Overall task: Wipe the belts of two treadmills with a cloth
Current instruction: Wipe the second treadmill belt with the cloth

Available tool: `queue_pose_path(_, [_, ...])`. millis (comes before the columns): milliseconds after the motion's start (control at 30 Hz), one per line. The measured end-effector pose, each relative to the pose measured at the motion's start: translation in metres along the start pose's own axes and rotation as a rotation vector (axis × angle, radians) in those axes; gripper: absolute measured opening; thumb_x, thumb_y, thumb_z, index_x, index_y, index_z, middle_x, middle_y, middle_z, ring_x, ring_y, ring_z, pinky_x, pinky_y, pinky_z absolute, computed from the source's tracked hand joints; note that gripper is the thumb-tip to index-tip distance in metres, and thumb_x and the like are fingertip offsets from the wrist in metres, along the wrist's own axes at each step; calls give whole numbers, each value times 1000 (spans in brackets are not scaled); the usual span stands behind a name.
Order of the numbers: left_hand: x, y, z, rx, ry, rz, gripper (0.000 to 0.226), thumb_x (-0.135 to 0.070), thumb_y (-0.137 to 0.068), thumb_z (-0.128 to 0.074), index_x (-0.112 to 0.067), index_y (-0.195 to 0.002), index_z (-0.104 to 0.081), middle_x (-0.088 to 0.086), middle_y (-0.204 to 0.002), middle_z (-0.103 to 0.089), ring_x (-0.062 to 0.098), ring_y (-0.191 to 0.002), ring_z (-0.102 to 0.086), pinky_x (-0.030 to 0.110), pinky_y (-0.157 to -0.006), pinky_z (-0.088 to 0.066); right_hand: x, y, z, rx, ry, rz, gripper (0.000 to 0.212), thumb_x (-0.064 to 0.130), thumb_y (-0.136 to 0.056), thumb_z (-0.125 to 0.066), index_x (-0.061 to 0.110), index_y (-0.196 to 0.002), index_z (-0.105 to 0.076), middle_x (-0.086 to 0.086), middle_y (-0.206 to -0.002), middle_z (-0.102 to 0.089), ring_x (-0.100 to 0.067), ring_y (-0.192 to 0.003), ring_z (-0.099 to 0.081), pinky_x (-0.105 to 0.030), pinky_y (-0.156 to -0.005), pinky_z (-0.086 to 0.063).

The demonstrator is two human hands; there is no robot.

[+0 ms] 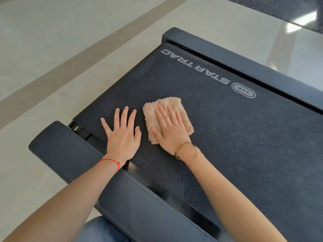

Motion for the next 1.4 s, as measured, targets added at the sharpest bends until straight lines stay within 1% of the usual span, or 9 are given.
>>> queue_pose_path(233, [-3,6,4,63,20,17,57,-34,-104,-29,-21,-158,-16,6,-166,-12,30,-153,-5,70,-116,-7,0,127,-12,28,-19,1,67,55,-101,-13,23,-157,6,10,-164,11,-16,-150,20,-42,-122,11])
queue_pose_path(500, [-40,68,14,120,53,-82,57,-36,-105,-24,-19,-158,-16,5,-166,-13,26,-153,-6,60,-120,-12,-6,166,-2,-16,-200,-29,63,52,-104,-22,28,-157,0,18,-163,5,-8,-149,18,-41,-123,5])
queue_pose_path(600, [-48,90,15,127,63,-125,56,-36,-105,-25,-19,-158,-19,4,-165,-16,25,-153,-8,58,-121,-13,-13,175,14,-143,-292,-70,63,45,-103,-36,25,-158,-11,13,-164,-9,-10,-152,7,-39,-124,2])
queue_pose_path(700, [-55,106,14,128,88,-151,54,-35,-105,-22,-20,-156,-24,3,-164,-21,23,-153,-12,55,-121,-15,-36,184,29,-313,-240,-279,70,45,-98,-52,18,-155,-24,5,-160,-26,-21,-150,-14,-39,-124,-9])
queue_pose_path(867, [-59,123,14,127,118,-156,53,-35,-106,-17,-19,-154,-31,3,-162,-27,23,-151,-18,55,-121,-18,-53,173,21,-180,-159,-439,86,68,-84,-56,18,-150,-33,1,-139,-41,-20,-128,-35,-33,-110,-27])
queue_pose_path(1000, [-60,133,18,126,114,-162,66,-43,-99,-4,-19,-154,-32,2,-160,-29,22,-151,-20,53,-121,-18,-52,166,18,-183,-216,-461,76,59,-82,-66,13,-138,-43,-2,-126,-45,-20,-115,-40,-29,-101,-31])
queue_pose_path(1133, [-57,140,23,130,121,-162,68,-43,-98,-3,-17,-152,-37,3,-158,-34,23,-150,-24,54,-121,-19,-55,158,17,-143,-426,-531,49,40,-87,-70,12,-122,-51,0,-114,-50,-20,-110,-49,-27,-89,-40])
queue_pose_path(1300, [-50,149,34,119,169,-132,66,-41,-99,-9,-15,-147,-45,4,-153,-42,24,-147,-31,52,-121,-22,-50,157,25,-134,-595,-547,24,28,-87,-70,15,-104,-60,-2,-107,-62,-22,-105,-56,-35,-86,-50])
queue_pose_path(1400, [-43,149,45,82,217,-106,50,-33,-102,-28,-13,-141,-53,5,-148,-49,24,-143,-38,51,-119,-26,-39,158,36,-160,-626,-484,20,28,-85,-72,17,-98,-62,3,-99,-59,-18,-101,-54,-27,-84,-45])
Point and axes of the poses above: each hand's wrist, its own y-axis away from the middle knuckle, its own z-axis out of the back of the hand, x = y × z, the point moved 7 cm from there along -y, towards the middle knuckle
